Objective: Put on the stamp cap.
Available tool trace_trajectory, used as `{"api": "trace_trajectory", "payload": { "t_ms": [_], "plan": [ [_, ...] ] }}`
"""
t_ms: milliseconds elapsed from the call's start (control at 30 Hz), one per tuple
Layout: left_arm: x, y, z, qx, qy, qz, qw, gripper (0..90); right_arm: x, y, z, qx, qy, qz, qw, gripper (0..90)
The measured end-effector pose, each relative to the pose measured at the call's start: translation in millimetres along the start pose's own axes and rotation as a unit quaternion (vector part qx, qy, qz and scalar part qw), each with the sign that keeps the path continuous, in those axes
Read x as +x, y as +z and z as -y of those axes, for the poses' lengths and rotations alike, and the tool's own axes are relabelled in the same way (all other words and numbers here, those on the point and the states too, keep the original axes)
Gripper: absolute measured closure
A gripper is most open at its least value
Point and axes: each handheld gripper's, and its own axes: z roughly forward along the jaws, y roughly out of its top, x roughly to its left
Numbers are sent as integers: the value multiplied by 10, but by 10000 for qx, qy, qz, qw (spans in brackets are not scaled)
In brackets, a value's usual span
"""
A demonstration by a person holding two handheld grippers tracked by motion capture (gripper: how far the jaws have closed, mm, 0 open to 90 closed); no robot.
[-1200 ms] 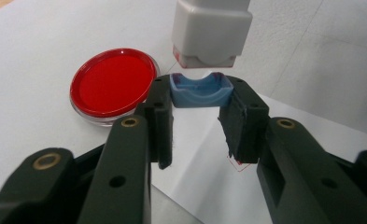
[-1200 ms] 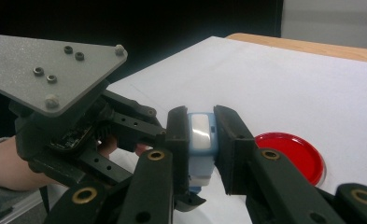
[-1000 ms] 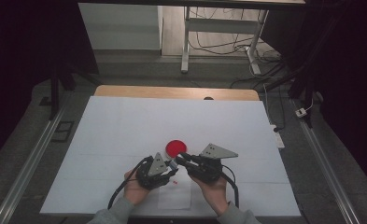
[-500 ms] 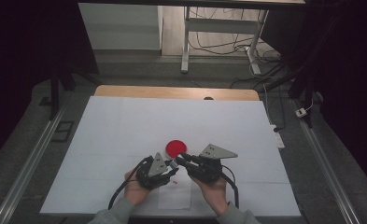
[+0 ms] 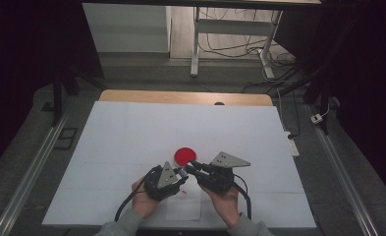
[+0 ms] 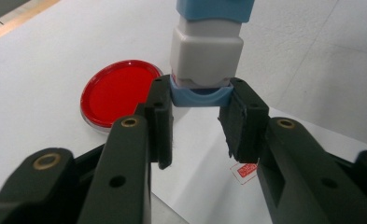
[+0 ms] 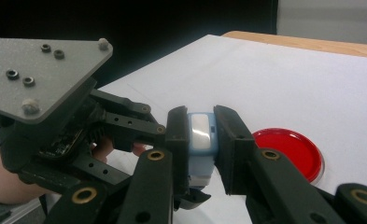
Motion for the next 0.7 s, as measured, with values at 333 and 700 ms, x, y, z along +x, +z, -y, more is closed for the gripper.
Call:
{"api": "trace_trajectory", "payload": {
  "t_ms": [333,700],
  "plan": [
    [-12,10,3,16,16,-26,10000,653,-5,2,10,-12,67,10,10000,753],
    [-22,11,6,10,46,-83,10000,652,-2,2,9,18,153,36,9999,753]
  ]
}}
